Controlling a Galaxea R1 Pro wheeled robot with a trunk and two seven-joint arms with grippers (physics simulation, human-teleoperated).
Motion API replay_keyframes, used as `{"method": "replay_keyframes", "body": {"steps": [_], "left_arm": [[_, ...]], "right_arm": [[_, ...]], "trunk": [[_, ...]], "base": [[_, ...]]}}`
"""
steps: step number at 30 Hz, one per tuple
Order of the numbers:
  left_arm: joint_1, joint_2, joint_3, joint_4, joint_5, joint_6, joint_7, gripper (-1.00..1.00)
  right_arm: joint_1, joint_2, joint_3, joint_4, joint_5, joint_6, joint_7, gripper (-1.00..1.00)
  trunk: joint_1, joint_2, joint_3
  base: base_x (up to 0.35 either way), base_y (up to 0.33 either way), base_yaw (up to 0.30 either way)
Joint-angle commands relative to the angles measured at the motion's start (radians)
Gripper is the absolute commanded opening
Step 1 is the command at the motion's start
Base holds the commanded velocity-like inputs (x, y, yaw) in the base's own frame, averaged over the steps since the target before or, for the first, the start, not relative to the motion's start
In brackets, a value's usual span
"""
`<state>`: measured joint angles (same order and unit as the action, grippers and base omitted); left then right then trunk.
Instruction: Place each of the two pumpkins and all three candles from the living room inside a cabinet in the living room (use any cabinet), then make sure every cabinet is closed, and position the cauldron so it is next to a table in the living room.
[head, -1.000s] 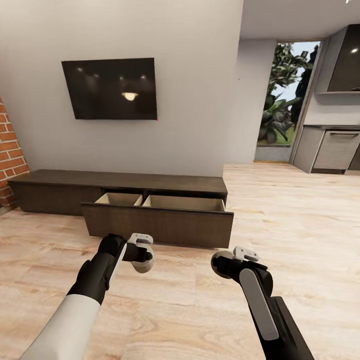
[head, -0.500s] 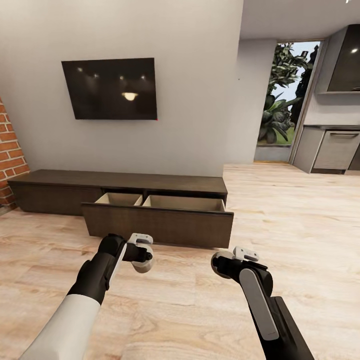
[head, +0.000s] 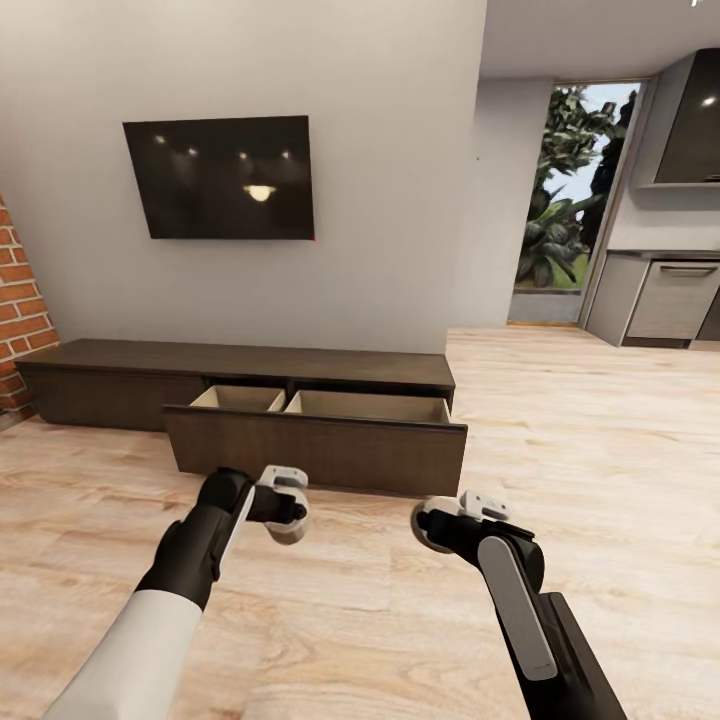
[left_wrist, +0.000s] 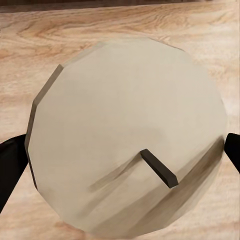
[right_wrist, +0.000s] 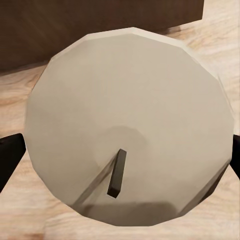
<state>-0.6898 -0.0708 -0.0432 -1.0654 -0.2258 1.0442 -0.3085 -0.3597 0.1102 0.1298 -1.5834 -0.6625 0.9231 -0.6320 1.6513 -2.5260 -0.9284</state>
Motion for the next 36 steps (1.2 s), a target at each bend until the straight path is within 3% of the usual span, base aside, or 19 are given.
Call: {"method": "replay_keyframes", "body": {"steps": [1,7,11,13,17,21,36], "left_arm": [[0.000,0.000,0.000,-0.008,-0.009,0.003,-0.009,-1.00],[0.004,0.000,0.002,-0.095,-0.006,0.003,-0.010,-1.00],[0.005,0.000,0.002,-0.130,-0.005,0.003,-0.010,-1.00],[0.005,0.000,0.002,-0.135,-0.005,0.003,-0.010,-1.00],[0.006,0.001,0.001,-0.139,-0.005,0.003,-0.011,-1.00],[0.006,0.002,0.000,-0.140,-0.005,0.003,-0.011,-1.00],[0.006,-0.001,0.000,-0.141,-0.006,0.003,-0.011,-1.00]], "right_arm": [[-0.001,0.000,0.001,-0.001,-0.009,0.002,-0.005,-1.00],[0.000,0.000,0.001,-0.002,-0.009,-0.002,0.016,-1.00],[0.004,-0.002,0.004,-0.003,-0.008,-0.047,0.060,-1.00],[0.005,-0.003,0.017,-0.003,-0.008,-0.072,0.083,-1.00],[0.006,-0.007,0.081,-0.004,-0.007,-0.146,0.113,-1.00],[0.007,-0.009,0.108,-0.004,-0.006,-0.182,0.119,-1.00],[0.007,-0.011,0.112,-0.004,-0.006,-0.187,0.122,-1.00]], "trunk": [[0.000,0.000,-0.001],[0.000,0.000,-0.001],[0.000,0.000,-0.001],[0.000,0.000,-0.001],[0.000,0.000,-0.001],[0.000,0.000,-0.001],[-0.001,0.000,0.007]], "base": [[0.000,0.000,0.000],[0.000,0.000,0.000],[0.000,0.000,0.000],[0.000,0.000,0.000],[0.000,0.000,0.000],[0.000,0.000,0.000],[0.000,0.000,0.000]]}}
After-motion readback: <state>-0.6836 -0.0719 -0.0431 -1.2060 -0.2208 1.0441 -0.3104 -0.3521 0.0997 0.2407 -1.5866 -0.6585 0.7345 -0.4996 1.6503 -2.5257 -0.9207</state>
